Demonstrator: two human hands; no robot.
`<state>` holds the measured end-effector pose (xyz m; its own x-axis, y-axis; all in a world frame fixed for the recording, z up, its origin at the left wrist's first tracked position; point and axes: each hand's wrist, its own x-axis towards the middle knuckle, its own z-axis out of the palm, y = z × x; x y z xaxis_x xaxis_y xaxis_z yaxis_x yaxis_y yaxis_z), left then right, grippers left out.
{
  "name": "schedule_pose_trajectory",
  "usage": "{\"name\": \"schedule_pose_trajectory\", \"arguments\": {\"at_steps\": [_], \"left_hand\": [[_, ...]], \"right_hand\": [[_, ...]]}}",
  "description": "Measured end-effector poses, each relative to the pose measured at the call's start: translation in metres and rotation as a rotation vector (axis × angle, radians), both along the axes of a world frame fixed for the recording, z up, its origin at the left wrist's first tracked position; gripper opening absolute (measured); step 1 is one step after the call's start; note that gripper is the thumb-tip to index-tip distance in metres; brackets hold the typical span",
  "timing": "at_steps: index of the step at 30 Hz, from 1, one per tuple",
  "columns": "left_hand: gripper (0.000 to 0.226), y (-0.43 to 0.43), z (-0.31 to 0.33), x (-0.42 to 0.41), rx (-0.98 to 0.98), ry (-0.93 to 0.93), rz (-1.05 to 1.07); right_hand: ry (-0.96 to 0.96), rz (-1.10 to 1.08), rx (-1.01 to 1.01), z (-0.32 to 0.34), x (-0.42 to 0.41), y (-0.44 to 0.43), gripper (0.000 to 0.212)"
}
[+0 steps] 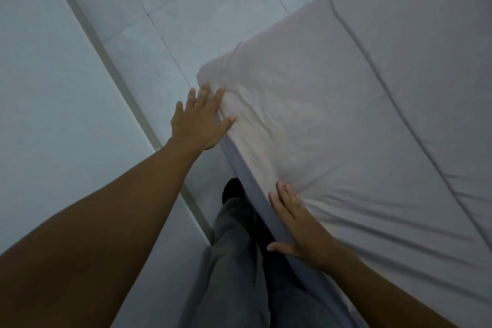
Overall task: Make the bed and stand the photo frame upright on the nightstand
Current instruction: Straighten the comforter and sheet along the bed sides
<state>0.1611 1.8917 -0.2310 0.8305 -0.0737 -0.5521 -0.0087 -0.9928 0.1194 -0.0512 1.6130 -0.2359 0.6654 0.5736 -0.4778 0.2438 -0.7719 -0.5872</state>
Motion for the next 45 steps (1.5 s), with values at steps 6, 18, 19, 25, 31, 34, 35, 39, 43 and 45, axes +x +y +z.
{"name": "schedule_pose_trajectory", "arguments": {"at_steps": [6, 18, 19, 25, 31, 34, 35, 39, 43, 45], "left_hand": [[0.065, -0.017, 0.075, -0.020, -0.392, 0.098, 0.195], [0.042, 0.009, 0.176, 0.077, -0.494, 0.084, 0.100], [0.040, 0.018, 0.181, 0.092, -0.503, 0.066, 0.099], [0.036, 0.065, 0.220, 0.171, -0.560, 0.181, 0.003], [0.034, 0.082, 0.253, 0.256, -0.498, 0.137, -0.170], [0.033, 0.077, 0.255, 0.297, -0.446, 0.135, -0.259], [0.032, 0.073, 0.253, 0.312, -0.446, 0.136, -0.274], [0.029, 0.048, 0.250, 0.361, -0.512, 0.139, -0.306], [0.029, 0.017, 0.250, 0.415, -0.528, 0.180, -0.389], [0.029, -0.005, 0.249, 0.448, -0.504, 0.222, -0.462]], "right_hand": [[-0.063, -0.333, 0.119, 0.055, 0.027, -0.021, 0.066], [0.148, -0.705, -0.033, 0.153, 0.196, 0.055, 0.061], [0.196, -0.706, -0.065, 0.157, 0.210, 0.063, 0.063], [0.278, -0.861, -0.078, 0.183, 0.296, 0.126, 0.060], [0.133, -0.956, 0.007, 0.192, 0.384, 0.160, 0.044], [0.094, -1.022, 0.029, 0.187, 0.418, 0.162, 0.042], [0.083, -1.063, 0.036, 0.185, 0.430, 0.161, 0.042], [0.010, -1.277, 0.123, 0.178, 0.464, 0.151, 0.036], [-0.002, -1.466, 0.180, 0.179, 0.494, 0.133, 0.031], [0.007, -1.561, 0.193, 0.184, 0.508, 0.121, 0.029]]}}
